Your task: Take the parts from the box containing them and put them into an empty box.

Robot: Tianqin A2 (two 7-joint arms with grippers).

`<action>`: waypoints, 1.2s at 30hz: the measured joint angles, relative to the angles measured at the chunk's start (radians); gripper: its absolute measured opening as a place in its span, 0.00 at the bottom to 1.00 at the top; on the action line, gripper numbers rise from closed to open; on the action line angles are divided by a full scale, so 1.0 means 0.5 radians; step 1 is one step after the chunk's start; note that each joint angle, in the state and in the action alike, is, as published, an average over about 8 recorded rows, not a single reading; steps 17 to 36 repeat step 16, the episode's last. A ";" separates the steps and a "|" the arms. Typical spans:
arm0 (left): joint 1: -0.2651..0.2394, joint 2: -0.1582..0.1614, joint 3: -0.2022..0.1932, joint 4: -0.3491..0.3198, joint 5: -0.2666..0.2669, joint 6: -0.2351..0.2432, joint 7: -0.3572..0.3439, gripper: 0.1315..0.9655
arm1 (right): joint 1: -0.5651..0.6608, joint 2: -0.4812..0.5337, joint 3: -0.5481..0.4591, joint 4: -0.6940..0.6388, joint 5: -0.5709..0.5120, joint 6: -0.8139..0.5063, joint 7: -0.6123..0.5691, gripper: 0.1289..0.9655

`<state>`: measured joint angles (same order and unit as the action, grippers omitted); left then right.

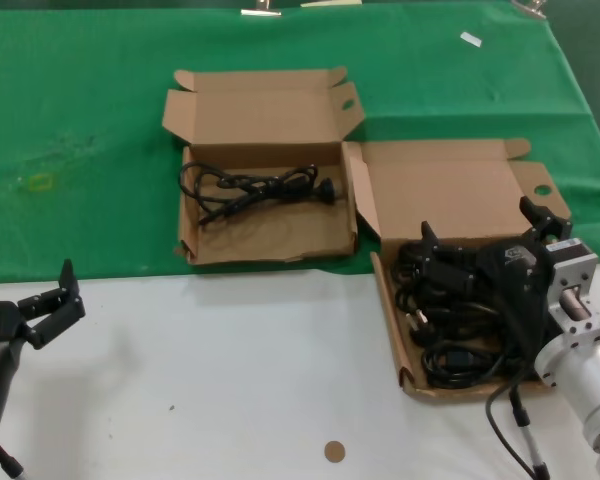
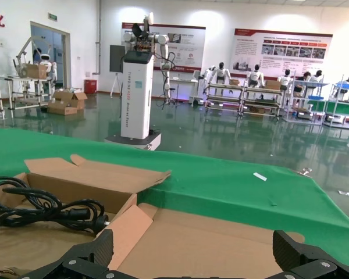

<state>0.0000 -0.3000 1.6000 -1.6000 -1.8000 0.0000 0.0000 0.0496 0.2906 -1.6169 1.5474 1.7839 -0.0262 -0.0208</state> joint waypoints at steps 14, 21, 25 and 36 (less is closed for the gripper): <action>0.000 0.000 0.000 0.000 0.000 0.000 0.000 1.00 | 0.000 0.000 0.000 0.000 0.000 0.000 0.000 1.00; 0.000 0.000 0.000 0.000 0.000 0.000 0.000 1.00 | 0.000 0.000 0.000 0.000 0.000 0.000 0.000 1.00; 0.000 0.000 0.000 0.000 0.000 0.000 0.000 1.00 | 0.000 0.000 0.000 0.000 0.000 0.000 0.000 1.00; 0.000 0.000 0.000 0.000 0.000 0.000 0.000 1.00 | 0.000 0.000 0.000 0.000 0.000 0.000 0.000 1.00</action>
